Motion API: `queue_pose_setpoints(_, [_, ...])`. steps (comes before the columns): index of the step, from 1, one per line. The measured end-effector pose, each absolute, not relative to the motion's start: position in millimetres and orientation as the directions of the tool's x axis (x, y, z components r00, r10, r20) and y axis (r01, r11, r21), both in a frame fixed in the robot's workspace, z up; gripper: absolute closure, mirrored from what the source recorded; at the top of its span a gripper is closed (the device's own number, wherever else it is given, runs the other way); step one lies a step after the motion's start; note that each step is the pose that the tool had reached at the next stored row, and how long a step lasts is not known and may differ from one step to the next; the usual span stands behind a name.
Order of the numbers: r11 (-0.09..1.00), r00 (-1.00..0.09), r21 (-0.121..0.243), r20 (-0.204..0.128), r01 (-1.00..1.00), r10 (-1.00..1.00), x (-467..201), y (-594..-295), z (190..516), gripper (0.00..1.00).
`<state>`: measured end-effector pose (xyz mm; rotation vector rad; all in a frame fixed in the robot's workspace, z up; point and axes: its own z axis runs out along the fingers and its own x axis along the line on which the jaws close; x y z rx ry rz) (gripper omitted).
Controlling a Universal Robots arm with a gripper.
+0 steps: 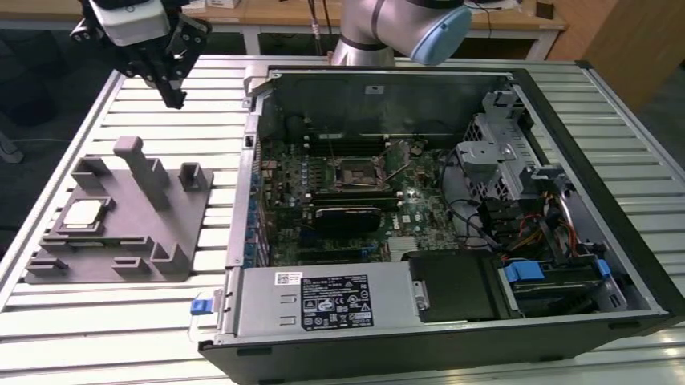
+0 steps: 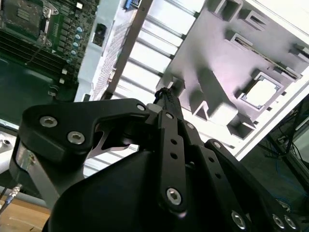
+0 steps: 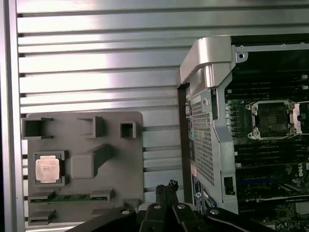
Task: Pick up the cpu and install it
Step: 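Reach for the cpu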
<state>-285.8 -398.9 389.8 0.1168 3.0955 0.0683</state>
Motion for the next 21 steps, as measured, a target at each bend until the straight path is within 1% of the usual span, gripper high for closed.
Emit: queue_pose_setpoints(21, [0.996, -0.996, 0.046, -0.041, 0.074, 0.076, -330, -399, 384, 0.89])
